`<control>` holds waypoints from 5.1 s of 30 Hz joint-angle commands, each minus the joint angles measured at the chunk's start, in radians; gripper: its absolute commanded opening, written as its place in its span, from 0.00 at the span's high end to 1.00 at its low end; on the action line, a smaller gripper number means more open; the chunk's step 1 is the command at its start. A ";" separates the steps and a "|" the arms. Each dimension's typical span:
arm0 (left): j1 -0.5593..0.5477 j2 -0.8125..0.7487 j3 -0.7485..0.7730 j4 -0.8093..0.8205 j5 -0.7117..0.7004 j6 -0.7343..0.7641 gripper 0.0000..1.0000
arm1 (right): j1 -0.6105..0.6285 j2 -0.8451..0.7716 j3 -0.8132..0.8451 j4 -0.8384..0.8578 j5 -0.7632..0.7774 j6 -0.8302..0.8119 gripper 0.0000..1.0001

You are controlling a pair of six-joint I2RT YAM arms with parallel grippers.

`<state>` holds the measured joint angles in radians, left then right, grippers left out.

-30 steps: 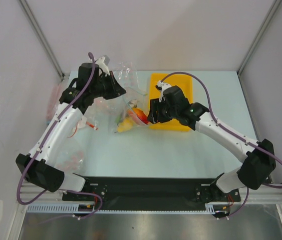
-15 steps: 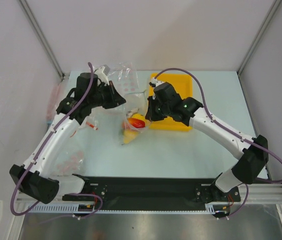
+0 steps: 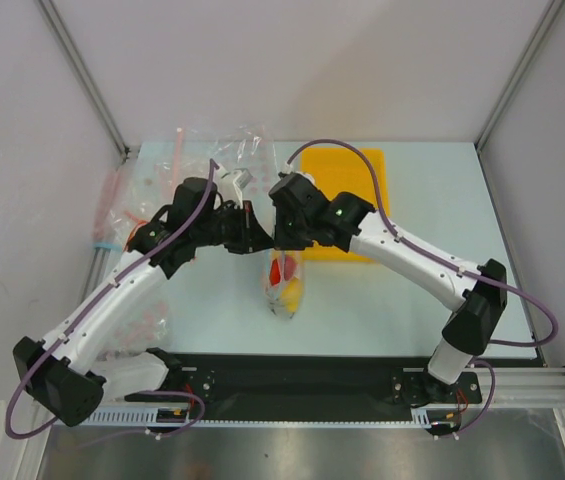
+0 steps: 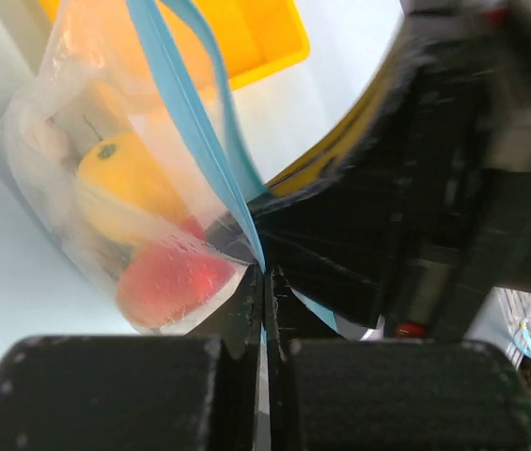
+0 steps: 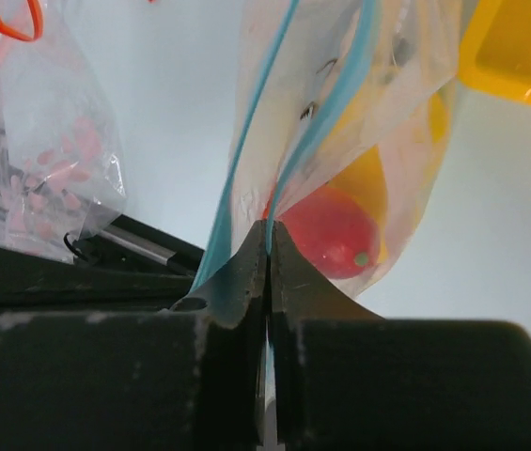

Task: Place the food in the zip-top bag and seal the zipper
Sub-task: Place the zipper food storage bag at the center of the board, then adjust the zipper food storage bag at the center of the board.

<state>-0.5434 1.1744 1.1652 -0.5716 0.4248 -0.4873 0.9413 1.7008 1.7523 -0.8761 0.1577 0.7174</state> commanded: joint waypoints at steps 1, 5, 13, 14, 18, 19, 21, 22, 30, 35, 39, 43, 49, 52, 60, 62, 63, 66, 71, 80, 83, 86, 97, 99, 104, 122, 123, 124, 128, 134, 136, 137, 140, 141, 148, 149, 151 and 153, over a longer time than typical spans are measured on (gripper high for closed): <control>-0.020 -0.058 -0.036 0.061 0.054 0.012 1.00 | 0.014 -0.064 -0.062 0.115 -0.014 0.084 0.95; -0.020 -0.079 -0.088 0.090 0.034 0.001 0.99 | 0.016 -0.085 -0.099 0.137 -0.026 -0.002 0.68; -0.020 -0.114 -0.098 0.085 -0.035 -0.043 0.99 | -0.077 -0.203 -0.193 0.163 -0.064 -0.018 0.45; -0.020 -0.116 -0.101 0.078 -0.037 -0.046 1.00 | -0.094 -0.245 -0.212 0.190 -0.078 -0.013 0.43; -0.020 -0.140 -0.128 0.090 -0.046 -0.057 1.00 | -0.136 -0.328 -0.306 0.253 -0.132 -0.003 0.32; -0.020 -0.145 -0.139 0.091 -0.057 -0.056 0.99 | -0.137 -0.343 -0.322 0.273 -0.136 -0.004 0.30; -0.020 -0.156 -0.136 0.079 -0.069 -0.045 1.00 | -0.142 -0.375 -0.369 0.278 -0.147 0.004 0.29; -0.020 -0.156 -0.125 0.070 -0.081 -0.040 0.99 | -0.147 -0.385 -0.382 0.278 -0.147 0.005 0.30; -0.020 -0.183 -0.107 -0.002 -0.107 0.001 1.00 | -0.215 -0.471 -0.555 0.380 -0.300 -0.085 0.28; -0.020 -0.245 -0.183 0.004 -0.121 0.012 0.99 | -0.288 -0.423 -0.611 0.546 -0.478 -0.324 0.21; -0.020 -0.277 -0.223 0.038 -0.115 0.033 0.99 | -0.378 -0.328 -0.553 0.630 -0.611 -0.508 0.14; -0.020 -0.277 -0.214 0.052 -0.113 0.056 0.99 | -0.467 -0.225 -0.525 0.848 -0.907 -0.556 0.12; -0.020 -0.279 -0.210 0.059 -0.107 0.088 0.98 | -0.506 0.008 -0.409 1.124 -1.204 -0.431 0.08; -0.018 -0.275 -0.208 0.065 -0.103 0.104 0.98 | -0.501 0.115 -0.346 1.259 -1.267 -0.360 0.07; -0.018 -0.265 -0.205 0.076 -0.109 0.096 0.98 | -0.454 0.270 -0.244 1.365 -1.385 -0.374 0.06; -0.018 -0.263 -0.200 0.073 -0.118 0.098 0.98 | -0.443 0.302 -0.251 1.431 -1.425 -0.346 0.07; -0.018 -0.263 -0.199 0.066 -0.121 0.098 0.98 | -0.437 0.318 -0.252 1.522 -1.442 -0.279 0.08; -0.018 -0.259 -0.190 0.044 -0.138 0.102 0.98 | -0.424 0.384 -0.261 1.867 -1.509 -0.019 0.14; -0.017 -0.259 -0.182 0.033 -0.153 0.104 0.98 | -0.412 0.533 -0.183 2.416 -1.546 0.457 0.56; 0.009 -0.239 -0.145 -0.022 -0.219 0.107 0.99 | -0.401 0.452 -0.252 2.456 -1.549 0.438 1.00; 0.036 -0.234 -0.134 -0.017 -0.201 0.107 0.98 | -0.424 0.370 -0.345 2.453 -1.489 0.392 1.00; 0.052 -0.229 -0.111 -0.010 -0.190 0.115 0.98 | -0.446 0.288 -0.431 2.429 -1.413 0.372 1.00; 0.068 -0.214 0.020 -0.042 -0.181 0.171 0.66 | -0.375 0.008 -0.522 1.539 -1.214 -0.242 1.00; 0.068 -0.219 0.037 -0.057 -0.195 0.180 0.58 | -0.346 -0.036 -0.437 1.127 -1.091 -0.519 1.00; 0.066 -0.226 0.083 -0.068 -0.244 0.214 0.36 | -0.303 -0.066 -0.378 0.876 -1.000 -0.732 1.00; 0.010 -0.194 0.225 -0.034 -0.086 0.515 0.35 | -0.150 -0.251 -0.323 0.532 -0.771 -0.786 1.00; 0.005 -0.196 0.225 -0.031 -0.068 0.516 0.39 | -0.148 -0.269 -0.324 0.535 -0.759 -0.782 1.00; 0.000 -0.196 0.223 -0.028 -0.026 0.516 0.40 | -0.148 -0.277 -0.324 0.539 -0.756 -0.777 1.00; -0.018 -0.203 0.206 -0.008 0.066 0.515 0.42 | -0.148 -0.306 -0.326 0.560 -0.765 -0.773 1.00; -0.029 -0.203 0.180 0.016 0.166 0.507 0.48 | -0.148 -0.320 -0.306 0.557 -0.808 -0.770 1.00; -0.030 -0.203 0.176 0.016 0.180 0.506 0.50 | -0.148 -0.328 -0.307 0.560 -0.794 -0.768 1.00; -0.032 -0.203 0.172 0.016 0.175 0.503 0.51 | -0.148 -0.335 -0.309 0.568 -0.788 -0.770 1.00; -0.032 -0.206 0.162 0.012 0.138 0.503 0.52 | -0.145 -0.343 -0.310 0.575 -0.758 -0.776 1.00; -0.032 -0.208 0.159 0.012 0.129 0.498 0.53 | -0.142 -0.348 -0.310 0.577 -0.733 -0.777 1.00; -0.032 -0.205 0.128 0.013 0.080 0.493 0.57 | -0.119 -0.362 -0.320 0.591 -0.644 -0.806 1.00; -0.032 -0.205 0.125 0.019 0.074 0.493 0.58 | -0.118 -0.360 -0.320 0.595 -0.641 -0.809 1.00; -0.032 -0.199 0.120 0.024 0.062 0.493 0.59 | -0.116 -0.360 -0.323 0.598 -0.627 -0.809 1.00; -0.032 -0.193 0.120 0.026 0.039 0.493 0.65 | -0.114 -0.359 -0.326 0.605 -0.615 -0.806 1.00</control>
<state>-0.5697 0.9821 1.2877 -0.5900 0.4973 -0.0002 0.8192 1.3811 1.3861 -0.3378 -0.4957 -0.0780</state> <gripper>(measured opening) 0.371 0.009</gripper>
